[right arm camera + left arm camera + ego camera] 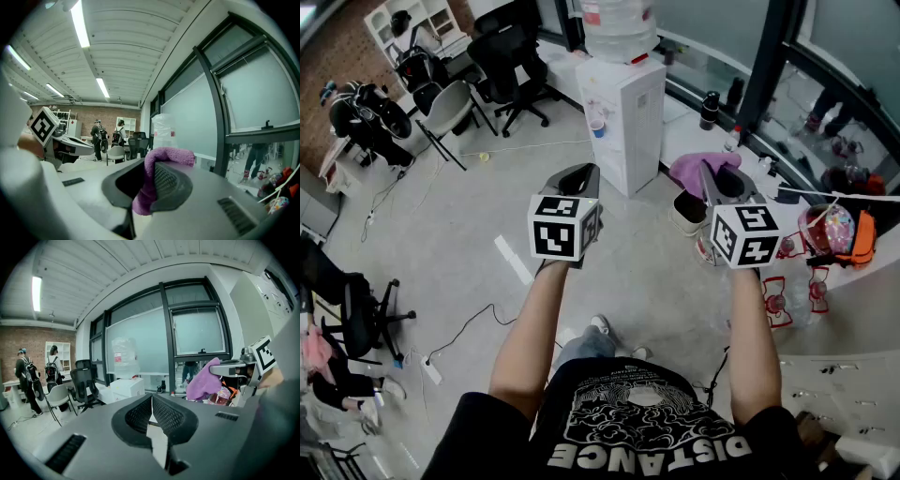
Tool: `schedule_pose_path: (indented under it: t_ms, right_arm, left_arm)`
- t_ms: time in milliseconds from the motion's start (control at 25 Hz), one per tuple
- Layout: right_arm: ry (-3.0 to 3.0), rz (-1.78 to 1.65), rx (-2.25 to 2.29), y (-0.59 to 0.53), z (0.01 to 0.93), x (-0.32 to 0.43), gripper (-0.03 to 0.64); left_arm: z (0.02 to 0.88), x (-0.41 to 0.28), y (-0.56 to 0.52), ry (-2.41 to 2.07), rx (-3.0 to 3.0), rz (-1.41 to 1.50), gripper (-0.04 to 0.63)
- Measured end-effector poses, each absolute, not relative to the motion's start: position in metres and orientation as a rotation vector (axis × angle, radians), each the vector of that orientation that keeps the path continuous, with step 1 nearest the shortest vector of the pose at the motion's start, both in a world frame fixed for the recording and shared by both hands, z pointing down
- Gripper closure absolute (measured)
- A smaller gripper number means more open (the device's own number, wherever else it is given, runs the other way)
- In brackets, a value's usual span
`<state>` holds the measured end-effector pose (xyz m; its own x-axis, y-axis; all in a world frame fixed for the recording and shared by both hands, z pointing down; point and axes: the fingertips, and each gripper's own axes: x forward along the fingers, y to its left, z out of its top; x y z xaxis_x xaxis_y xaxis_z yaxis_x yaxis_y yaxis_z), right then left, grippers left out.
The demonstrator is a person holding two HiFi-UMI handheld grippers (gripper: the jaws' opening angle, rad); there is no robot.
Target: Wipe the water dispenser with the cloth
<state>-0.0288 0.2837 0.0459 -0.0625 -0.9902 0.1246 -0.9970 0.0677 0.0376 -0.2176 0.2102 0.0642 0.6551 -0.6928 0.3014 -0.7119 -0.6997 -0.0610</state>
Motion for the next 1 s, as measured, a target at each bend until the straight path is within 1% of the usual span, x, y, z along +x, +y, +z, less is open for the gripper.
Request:
schedule_pose_path:
  t_ms: [520, 760, 1000]
  right_arm:
    - [-2.173, 0.126, 2.067, 0.259, 0.061, -0.004, 0.584]
    - [-2.147, 0.142, 2.061, 0.217, 0.071, 0.007, 0.584]
    - [-2.109, 0.167, 2.074, 0.151, 0.074, 0.017, 0.584]
  left_arm:
    - [0.072, -0.175, 0.180, -1.131, 2.825, 0.500, 0.568]
    - [0.081, -0.155, 0.134, -1.091, 2.834, 0.505, 0.568]
    - [0.085, -0.138, 0.061, -1.032, 2.844, 0.513, 0.568]
